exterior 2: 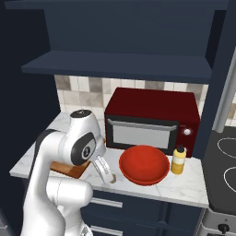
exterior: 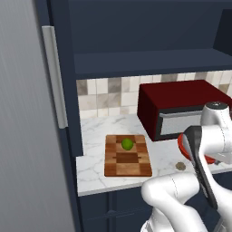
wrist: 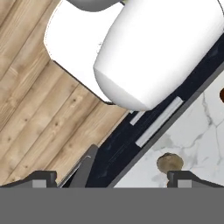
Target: Open the cabinet. Place the bowl and condiment on the counter. Then place the lime and garlic on the cutting board.
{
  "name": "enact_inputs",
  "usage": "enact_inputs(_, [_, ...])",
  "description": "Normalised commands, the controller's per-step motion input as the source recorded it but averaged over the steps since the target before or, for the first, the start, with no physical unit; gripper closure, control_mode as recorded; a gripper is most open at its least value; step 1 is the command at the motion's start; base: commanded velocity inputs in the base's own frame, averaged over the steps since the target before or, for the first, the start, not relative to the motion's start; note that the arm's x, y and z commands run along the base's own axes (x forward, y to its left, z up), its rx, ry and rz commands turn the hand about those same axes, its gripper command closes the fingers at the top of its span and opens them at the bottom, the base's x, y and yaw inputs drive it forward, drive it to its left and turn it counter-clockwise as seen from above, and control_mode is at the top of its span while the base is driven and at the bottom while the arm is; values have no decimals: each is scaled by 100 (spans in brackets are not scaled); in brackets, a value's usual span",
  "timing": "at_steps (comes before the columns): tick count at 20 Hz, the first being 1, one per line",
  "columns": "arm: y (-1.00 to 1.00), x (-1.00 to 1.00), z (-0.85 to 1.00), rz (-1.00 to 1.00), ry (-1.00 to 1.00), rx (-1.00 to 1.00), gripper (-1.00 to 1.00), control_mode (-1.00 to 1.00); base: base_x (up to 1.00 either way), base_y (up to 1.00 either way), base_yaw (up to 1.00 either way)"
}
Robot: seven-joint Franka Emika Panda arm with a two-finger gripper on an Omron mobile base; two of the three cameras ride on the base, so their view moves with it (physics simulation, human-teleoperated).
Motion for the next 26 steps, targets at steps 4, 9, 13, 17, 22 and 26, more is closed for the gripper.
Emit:
enact_inputs(4, [0, 0, -9, 0, -2, 0, -100, -100, 0, 0, 0])
enact_inputs(9, [4, 0, 0, 0, -7, 0, -100, -100, 0, 0, 0])
enact_inputs(13, [14, 0, -4, 0, -4, 0, -100, -100, 0, 0, 0])
enact_inputs(17, [23, 2, -9, 0, 0, 0, -100, -100, 0, 0, 0])
enact_inputs(22, [5, 0, -24, 0, 0, 0, -100, -100, 0, 0, 0])
enact_inputs(26, [4, 7, -30, 0, 0, 0, -100, -100, 0, 0, 0])
